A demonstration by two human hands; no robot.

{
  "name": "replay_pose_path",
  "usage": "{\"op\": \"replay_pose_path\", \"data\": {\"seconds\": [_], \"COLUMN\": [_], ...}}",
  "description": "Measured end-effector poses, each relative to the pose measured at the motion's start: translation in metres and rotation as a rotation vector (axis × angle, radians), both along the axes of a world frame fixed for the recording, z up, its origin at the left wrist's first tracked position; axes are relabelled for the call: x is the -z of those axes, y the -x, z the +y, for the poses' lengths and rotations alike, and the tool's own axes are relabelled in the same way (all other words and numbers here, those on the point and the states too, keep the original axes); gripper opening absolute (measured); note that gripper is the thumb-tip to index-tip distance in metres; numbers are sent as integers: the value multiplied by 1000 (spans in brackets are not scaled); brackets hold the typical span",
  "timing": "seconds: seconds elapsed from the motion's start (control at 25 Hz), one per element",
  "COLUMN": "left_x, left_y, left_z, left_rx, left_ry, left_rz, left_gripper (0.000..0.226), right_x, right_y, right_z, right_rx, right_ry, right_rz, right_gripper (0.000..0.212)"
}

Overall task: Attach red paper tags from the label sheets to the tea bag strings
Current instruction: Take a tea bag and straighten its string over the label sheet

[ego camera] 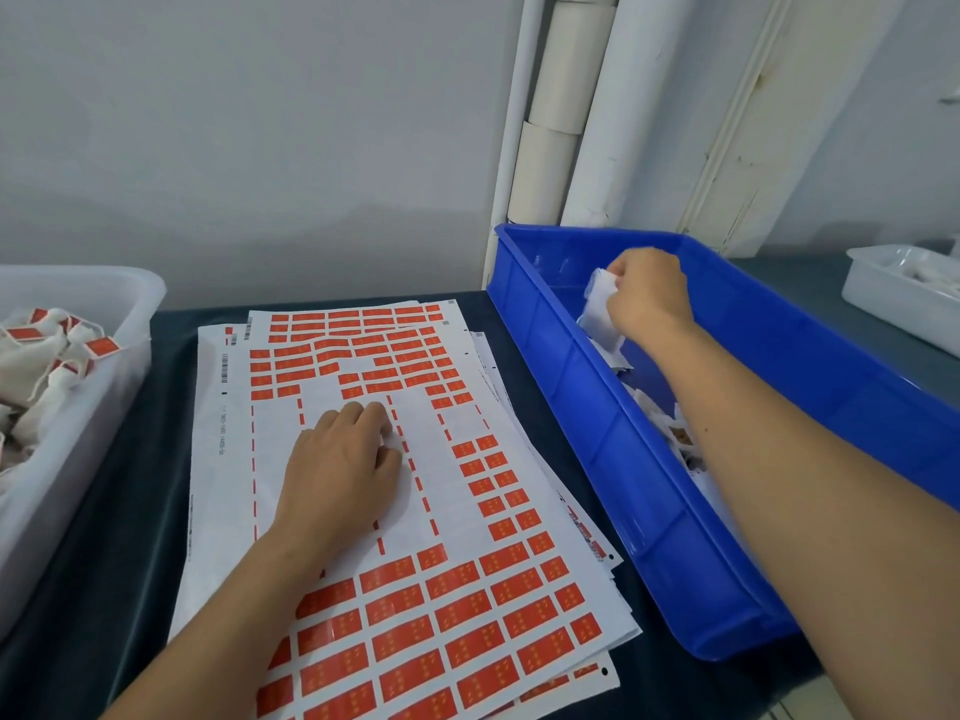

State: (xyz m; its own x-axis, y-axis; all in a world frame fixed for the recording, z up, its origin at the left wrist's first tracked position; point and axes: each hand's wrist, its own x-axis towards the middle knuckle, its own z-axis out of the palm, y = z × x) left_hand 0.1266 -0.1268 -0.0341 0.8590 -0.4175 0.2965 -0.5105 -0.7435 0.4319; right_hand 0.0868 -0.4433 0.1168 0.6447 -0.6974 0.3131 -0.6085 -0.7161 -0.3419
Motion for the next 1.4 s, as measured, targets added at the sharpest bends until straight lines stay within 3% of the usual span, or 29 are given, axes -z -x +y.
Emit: {"op": "replay_pose_path", "data": {"seconds": [0.12,0.24,0.32,0.4,0.52,0.64,0.72,1.04,1.2,1.4], "left_x": [-5,-10,-11,-15,-23,-20,-15,-6,-8,-12], "left_y": [3,5,5,8,17,19,18,15,17,25], "left_z": [1,8,13,16,23,37,43,37,36,37], "left_rx": [-31,-62,-62,-48,34,64,3,-66,-58,-37], "left_ry": [125,310,309,269,459,673,751,731,741,763], "left_rz": [98,216,229,227,349,427,381,346,360,371], "left_gripper": [11,16,22,34,56,39,24,24,35,29], "right_x": [-31,-56,-59,-45,-4,37,57,72,72,73], "right_y": [-6,-14,-19,-23,-25,-21,-19,-19,-19,-20], "right_z": [26,62,90,119,160,187,198,210,212,212], "right_rx": [-176,-363,-484,-605,-804,-956,-963,-971,-946,-811], "right_ry": [80,173,197,126,-30,-222,-349,-405,-434,-727], "right_rz": [-108,-213,-210,-124,37,119,99,34,-90,-274], "right_gripper": [37,35,33,33,30,24,23,11,6,8]}}
